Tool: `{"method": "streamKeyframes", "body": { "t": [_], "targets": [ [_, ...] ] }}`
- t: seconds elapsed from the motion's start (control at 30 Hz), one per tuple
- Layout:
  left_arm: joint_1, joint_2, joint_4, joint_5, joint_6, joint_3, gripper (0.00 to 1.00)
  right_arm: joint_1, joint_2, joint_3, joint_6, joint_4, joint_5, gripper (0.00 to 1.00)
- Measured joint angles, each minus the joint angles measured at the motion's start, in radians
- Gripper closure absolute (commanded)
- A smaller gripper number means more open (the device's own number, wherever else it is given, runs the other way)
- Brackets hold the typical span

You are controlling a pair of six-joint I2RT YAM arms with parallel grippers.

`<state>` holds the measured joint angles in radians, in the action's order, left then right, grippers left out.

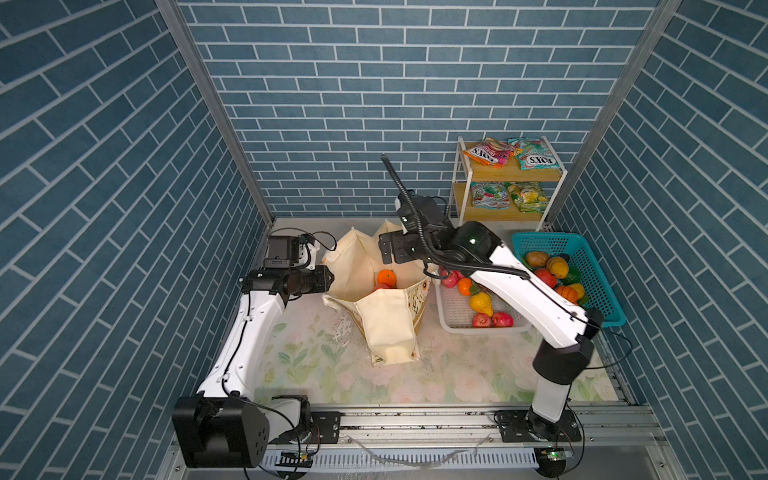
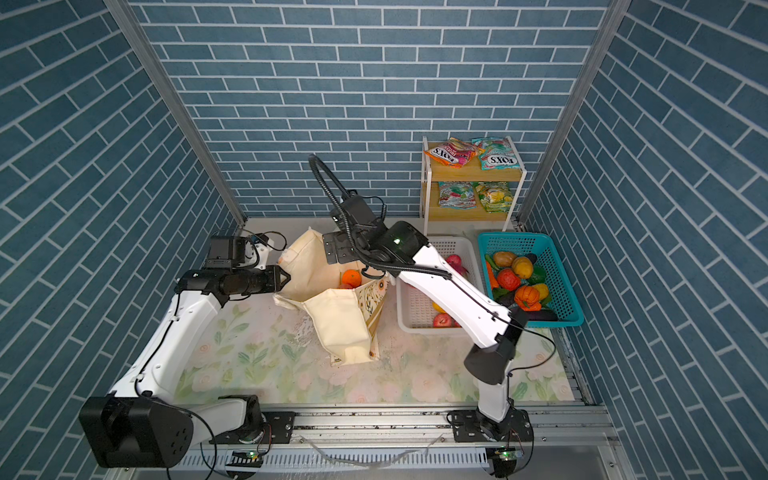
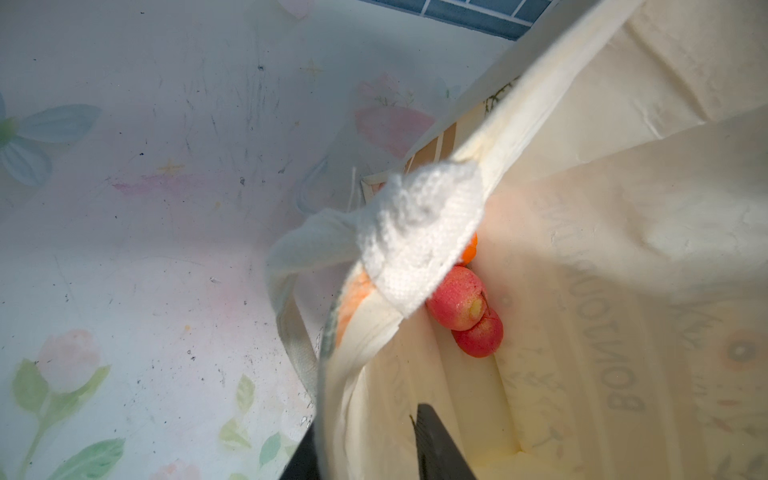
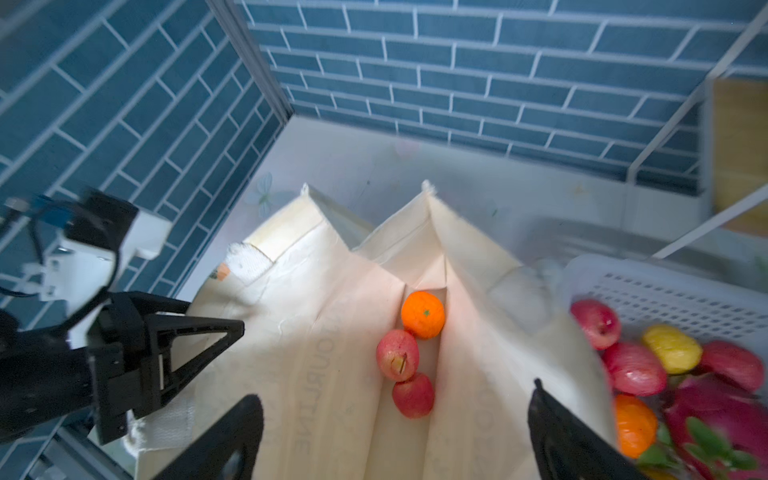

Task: Place the food into the grocery bag and tie it
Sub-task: 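Return the right gripper to the white basket and grasp another red apple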

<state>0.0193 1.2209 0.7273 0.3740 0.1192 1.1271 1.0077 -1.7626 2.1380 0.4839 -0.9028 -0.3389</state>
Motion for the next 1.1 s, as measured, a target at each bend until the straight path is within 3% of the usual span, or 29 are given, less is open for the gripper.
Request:
{"method": "streamKeyframes", "body": {
  "t": [0.17,0.3,0.43,0.6,1.1],
  "targets": [
    [0.0,0.0,0.0,-0.003,0.0,0.0,0.64,-0.05,0.236,-0.229,-0.01,0.111,-0.086,0.01],
    [0.0,0.0,0.0,-0.004,0.0,0.0,0.64,-0.206,0.333,-0.415,0.055,0.128,-0.102,0.03],
    [0.0,0.0,0.0,-0.006,0.0,0.0,0.64,-0.38,0.378,-0.627,0.169,0.102,-0.073,0.05],
    [0.0,0.0,0.0,-0.007,0.0,0.0,0.64,-0.502,0.392,-0.835,0.283,0.077,0.041,0.07],
    [0.0,0.0,0.0,-0.007,0.0,0.0,0.64,-0.521,0.247,-0.934,0.323,-0.032,0.235,0.08]
  ]
}}
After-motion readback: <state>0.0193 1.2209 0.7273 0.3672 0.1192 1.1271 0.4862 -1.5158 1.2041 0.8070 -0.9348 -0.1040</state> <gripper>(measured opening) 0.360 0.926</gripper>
